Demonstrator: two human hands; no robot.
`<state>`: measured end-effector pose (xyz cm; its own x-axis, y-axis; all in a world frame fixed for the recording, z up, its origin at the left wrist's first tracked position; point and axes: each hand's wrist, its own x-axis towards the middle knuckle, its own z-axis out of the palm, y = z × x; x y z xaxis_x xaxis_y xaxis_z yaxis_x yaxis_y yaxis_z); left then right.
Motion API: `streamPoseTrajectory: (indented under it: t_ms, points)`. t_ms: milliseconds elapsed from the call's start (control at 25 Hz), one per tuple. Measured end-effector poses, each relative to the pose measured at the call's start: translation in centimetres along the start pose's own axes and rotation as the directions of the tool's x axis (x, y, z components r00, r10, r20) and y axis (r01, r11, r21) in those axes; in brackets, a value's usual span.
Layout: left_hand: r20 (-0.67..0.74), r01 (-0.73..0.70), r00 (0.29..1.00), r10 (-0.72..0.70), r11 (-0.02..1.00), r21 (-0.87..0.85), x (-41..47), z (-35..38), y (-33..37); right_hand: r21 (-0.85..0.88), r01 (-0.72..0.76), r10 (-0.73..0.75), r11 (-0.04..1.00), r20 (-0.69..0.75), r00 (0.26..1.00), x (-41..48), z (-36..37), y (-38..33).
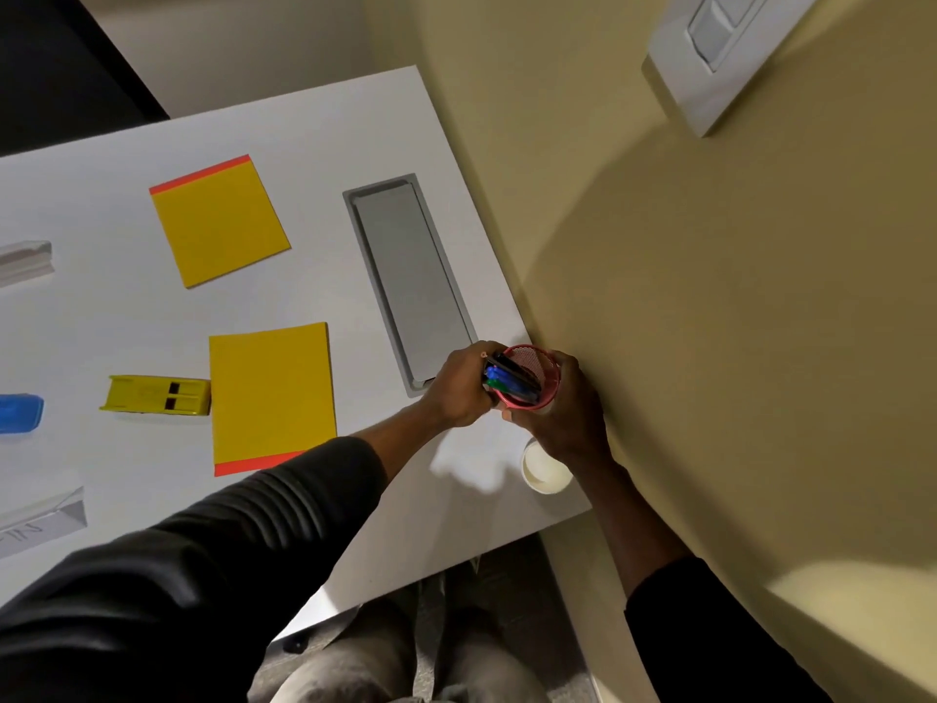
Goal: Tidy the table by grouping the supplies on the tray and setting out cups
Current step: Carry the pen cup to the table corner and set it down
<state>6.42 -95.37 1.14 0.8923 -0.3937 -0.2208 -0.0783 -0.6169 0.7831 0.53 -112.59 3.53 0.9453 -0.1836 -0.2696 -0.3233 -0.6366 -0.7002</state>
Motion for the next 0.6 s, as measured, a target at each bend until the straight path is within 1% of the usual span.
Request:
streamPoseTrajectory:
  t_ms: [240,600]
  points:
    - [-0.019,0.002,1.0,-0.003,1.0,-0.008,-0.2,0.6,-0.7,-0.017,-0.029,0.029,0.999,0.011,1.0,0.1,0.6,0.5]
    - [-0.049,0.051,0.997,-0.053,0.998,-0.047,-0.3,1.7,-1.3,-0.04,-0.014,0.015,0.999,0.03,0.999,0.4,0.5,0.6]
